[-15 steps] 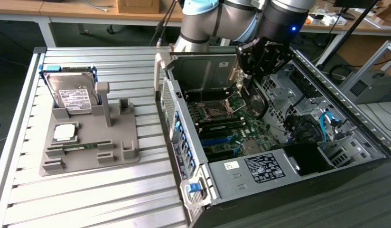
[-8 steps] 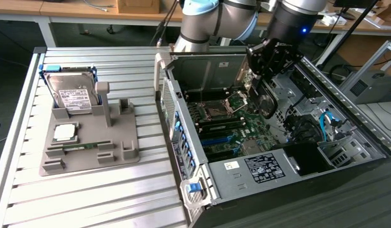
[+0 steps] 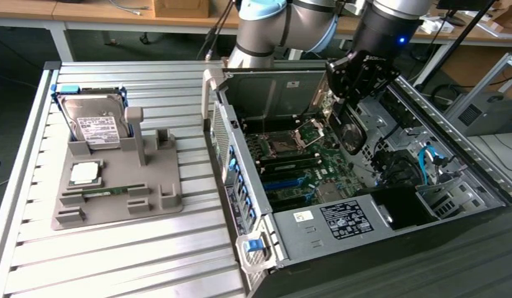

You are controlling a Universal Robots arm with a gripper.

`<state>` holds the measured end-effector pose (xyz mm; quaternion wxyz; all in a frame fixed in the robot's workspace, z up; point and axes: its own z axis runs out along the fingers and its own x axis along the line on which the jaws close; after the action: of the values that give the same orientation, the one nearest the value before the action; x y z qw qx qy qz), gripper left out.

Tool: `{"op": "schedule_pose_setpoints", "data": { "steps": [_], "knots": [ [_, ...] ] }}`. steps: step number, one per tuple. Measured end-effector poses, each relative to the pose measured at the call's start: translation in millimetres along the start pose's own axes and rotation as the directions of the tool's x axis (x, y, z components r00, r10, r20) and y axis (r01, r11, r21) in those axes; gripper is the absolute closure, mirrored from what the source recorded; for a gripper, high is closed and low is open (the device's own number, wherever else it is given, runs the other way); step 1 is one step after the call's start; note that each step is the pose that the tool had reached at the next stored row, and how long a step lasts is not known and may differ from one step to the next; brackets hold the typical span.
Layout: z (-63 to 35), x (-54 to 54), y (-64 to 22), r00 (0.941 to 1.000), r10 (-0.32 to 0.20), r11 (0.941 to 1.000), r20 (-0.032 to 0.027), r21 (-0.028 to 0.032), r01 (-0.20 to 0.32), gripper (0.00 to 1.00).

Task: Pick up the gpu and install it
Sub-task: 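Pick up the gpu and move the gpu toward the slot, then insert the gpu into the slot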

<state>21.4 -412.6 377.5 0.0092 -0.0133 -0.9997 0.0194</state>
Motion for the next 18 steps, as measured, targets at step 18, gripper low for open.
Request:
{"op": "schedule_pose_setpoints", "data": {
  "steps": [18],
  "knots": [
    [0.0,0.0,0.0,0.9966,-0.082,0.9966,0.0031,0.0016,0.082,0.73]
  ]
}}
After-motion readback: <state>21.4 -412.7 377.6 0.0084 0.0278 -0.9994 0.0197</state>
